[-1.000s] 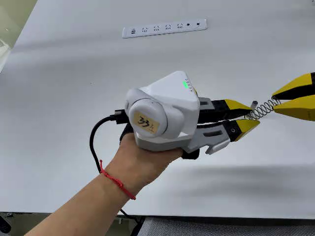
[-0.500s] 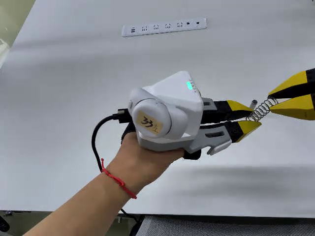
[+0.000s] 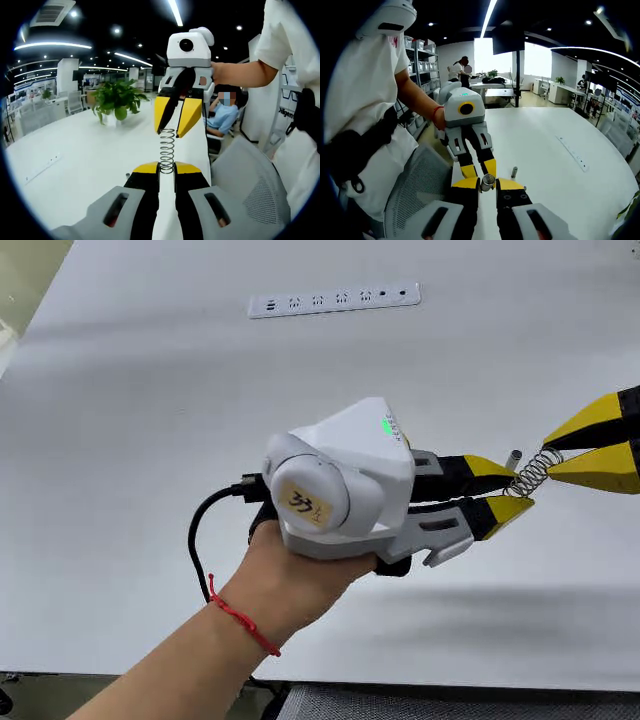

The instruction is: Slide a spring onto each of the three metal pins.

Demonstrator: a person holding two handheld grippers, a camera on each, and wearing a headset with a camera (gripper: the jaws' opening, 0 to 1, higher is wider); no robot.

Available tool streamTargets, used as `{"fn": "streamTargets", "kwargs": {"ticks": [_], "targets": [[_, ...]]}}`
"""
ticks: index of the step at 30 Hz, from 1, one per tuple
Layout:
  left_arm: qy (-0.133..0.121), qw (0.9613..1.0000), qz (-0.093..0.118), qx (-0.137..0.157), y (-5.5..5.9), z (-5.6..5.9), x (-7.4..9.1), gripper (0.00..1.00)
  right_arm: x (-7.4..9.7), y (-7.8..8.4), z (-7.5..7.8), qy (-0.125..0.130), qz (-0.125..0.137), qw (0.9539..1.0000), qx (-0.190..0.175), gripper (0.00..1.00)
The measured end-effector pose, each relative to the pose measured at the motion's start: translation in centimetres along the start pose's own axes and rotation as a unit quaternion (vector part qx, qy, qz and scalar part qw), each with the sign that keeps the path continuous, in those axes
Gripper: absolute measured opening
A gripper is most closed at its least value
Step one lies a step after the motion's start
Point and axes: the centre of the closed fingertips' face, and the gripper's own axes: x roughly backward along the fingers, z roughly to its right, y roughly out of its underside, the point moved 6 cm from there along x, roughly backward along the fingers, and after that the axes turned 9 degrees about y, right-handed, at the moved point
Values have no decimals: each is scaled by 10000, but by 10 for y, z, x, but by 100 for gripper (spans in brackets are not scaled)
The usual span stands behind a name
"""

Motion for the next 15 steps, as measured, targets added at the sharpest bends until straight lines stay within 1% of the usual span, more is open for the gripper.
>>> {"fn": "streamTargets", "kwargs": {"ticks": [3,6,8,10,11,14,15], "targets": [[-7,10000,-4,6,0,-1,1,6,1,-1,1,-36,-120,9999,84,15],[14,10000,-19,8,1,0,0,6,2,-3,3,-147,-385,9984,390,16],[43,10000,-30,6,1,1,0,6,0,-6,3,-272,-574,9963,576,19],[63,10000,-23,4,0,1,-2,6,-3,-8,2,-424,-742,9932,787,20],[76,10000,-13,9,0,1,-2,6,-6,-8,3,-476,-878,9902,973,20],[87,10000,-5,1,-1,1,-2,6,-10,-9,2,-633,-1100,9842,1238,20],[89,10000,5,-5,-1,1,-2,6,-13,-10,1,-742,-1217,9800,1390,19]]}}
